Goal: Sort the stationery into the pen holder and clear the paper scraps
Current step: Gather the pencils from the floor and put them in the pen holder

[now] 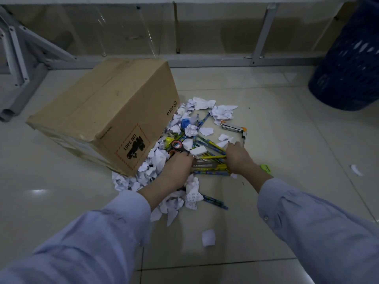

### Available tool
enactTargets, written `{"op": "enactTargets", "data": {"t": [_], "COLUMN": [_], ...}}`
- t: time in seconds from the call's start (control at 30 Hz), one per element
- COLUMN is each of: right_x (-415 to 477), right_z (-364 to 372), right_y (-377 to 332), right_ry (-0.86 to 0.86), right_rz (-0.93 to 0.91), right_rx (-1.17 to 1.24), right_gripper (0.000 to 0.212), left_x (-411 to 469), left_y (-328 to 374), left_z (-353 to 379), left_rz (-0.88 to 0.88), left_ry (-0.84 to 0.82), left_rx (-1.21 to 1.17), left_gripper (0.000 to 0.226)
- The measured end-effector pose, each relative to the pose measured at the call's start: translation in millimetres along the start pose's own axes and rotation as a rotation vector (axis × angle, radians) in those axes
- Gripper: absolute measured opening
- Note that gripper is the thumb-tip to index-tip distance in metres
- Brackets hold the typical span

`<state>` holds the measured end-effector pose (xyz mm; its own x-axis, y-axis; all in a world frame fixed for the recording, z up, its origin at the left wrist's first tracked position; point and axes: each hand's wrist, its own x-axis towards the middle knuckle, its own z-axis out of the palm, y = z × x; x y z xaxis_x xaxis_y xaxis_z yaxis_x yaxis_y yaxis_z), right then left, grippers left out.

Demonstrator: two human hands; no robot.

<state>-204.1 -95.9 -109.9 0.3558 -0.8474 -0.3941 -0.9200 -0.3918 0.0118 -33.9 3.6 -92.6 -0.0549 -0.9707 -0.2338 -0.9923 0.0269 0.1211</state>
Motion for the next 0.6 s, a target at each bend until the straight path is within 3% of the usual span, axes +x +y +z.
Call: {"op": "enactTargets", "data": {"t": [0.23, 0.33, 0.6], "right_x": [-9, -11, -9], "right_z": [1, 1, 8], "right_y": [6, 9, 18], "right_ry": [-0.062, -0.075, 0.108], "right_rz": [0.107, 0.114, 0.135], "right_rx": [0.236, 0.307, 0.570], "right_gripper": [0.065, 0.053, 0.013], "left_x": [-5, -6, -10], "left_y": [-1, 3, 18], "left_z": [1, 5, 6], "left_rz": [-0.001, 0.042, 0.104], "left_ry": [0.028, 0.032, 0.089], "left_rx": [0.084, 0.123, 0.111], "left_gripper": [0.049, 0.057, 0.037]}}
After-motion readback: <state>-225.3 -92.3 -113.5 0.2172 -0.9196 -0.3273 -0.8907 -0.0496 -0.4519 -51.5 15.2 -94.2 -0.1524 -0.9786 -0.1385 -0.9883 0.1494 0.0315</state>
